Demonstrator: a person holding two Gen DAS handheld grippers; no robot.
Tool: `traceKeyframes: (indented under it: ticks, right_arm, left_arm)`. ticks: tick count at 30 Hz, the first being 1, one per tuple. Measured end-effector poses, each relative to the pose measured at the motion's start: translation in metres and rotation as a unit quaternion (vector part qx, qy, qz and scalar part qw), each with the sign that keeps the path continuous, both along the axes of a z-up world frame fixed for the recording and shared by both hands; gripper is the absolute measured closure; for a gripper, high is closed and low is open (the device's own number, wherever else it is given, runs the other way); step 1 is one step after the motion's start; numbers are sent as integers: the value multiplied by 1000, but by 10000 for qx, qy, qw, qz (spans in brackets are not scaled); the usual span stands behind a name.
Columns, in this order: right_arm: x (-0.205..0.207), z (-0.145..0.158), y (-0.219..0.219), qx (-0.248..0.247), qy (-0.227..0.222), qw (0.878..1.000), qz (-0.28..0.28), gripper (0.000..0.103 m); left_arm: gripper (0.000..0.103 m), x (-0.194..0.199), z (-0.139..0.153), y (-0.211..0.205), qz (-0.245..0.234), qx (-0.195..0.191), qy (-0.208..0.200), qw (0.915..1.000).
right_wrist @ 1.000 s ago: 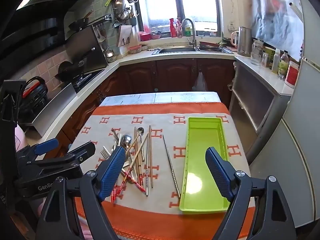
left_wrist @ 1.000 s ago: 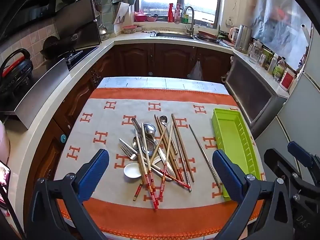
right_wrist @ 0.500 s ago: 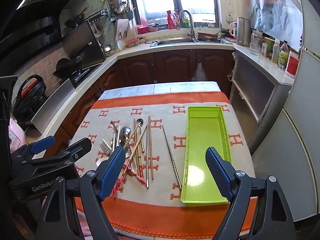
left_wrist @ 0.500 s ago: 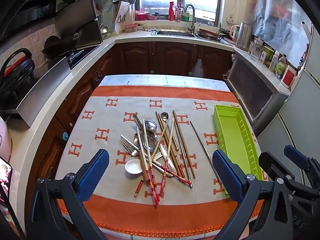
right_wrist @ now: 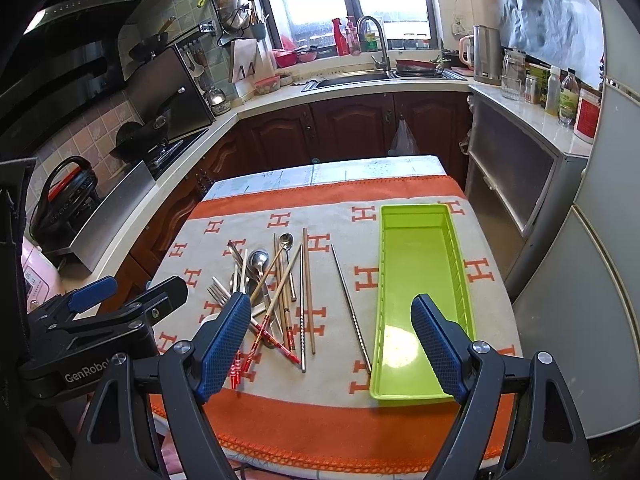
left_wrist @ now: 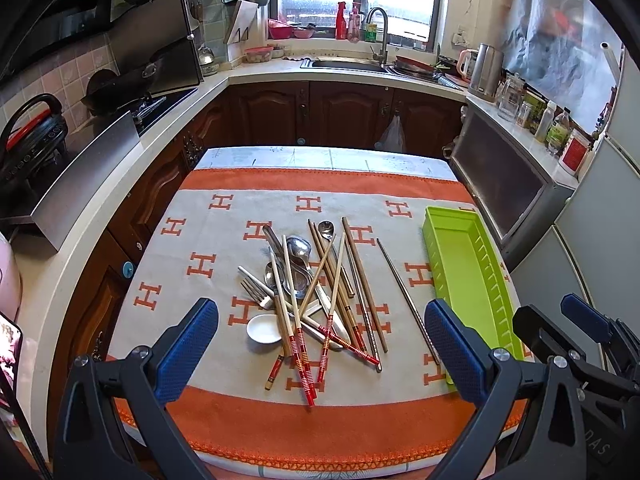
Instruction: Organize utensils
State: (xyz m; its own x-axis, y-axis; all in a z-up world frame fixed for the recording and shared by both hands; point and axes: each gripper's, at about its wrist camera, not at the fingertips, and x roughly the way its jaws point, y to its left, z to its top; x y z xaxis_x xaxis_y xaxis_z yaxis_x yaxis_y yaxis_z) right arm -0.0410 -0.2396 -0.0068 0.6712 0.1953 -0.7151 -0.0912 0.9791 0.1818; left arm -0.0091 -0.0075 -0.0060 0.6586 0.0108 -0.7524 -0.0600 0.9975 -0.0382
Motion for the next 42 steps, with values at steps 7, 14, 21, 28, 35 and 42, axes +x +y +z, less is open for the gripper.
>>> traceKeyframes:
  ticks: [7, 14, 21, 28, 35, 42]
  right_arm:
    - [0, -1, 0, 6, 6, 10000, 5, 19]
    - [0, -2, 0, 14, -2, 10000, 4, 19]
    - [0, -2, 0, 11, 5, 10000, 1, 19]
    - [-2, -3, 0, 23, 9, 10000, 2, 19]
    - [-2, -5, 2, 29, 22, 10000, 5, 19]
    - [-3, -7, 1, 35, 28, 10000, 7, 19]
  left_arm:
    - [1, -1, 1, -2, -9, 9, -26, 10000]
    - [2, -1, 2, -1, -16, 6, -33, 10000]
    - [2, 0, 2, -2, -16, 3, 11, 10000]
    - [2, 1, 2, -2, -19, 12, 20, 10000]
    - [2, 0, 2, -1, -17, 25, 34, 10000]
    - [2, 0, 1, 0, -15, 28, 39, 10000]
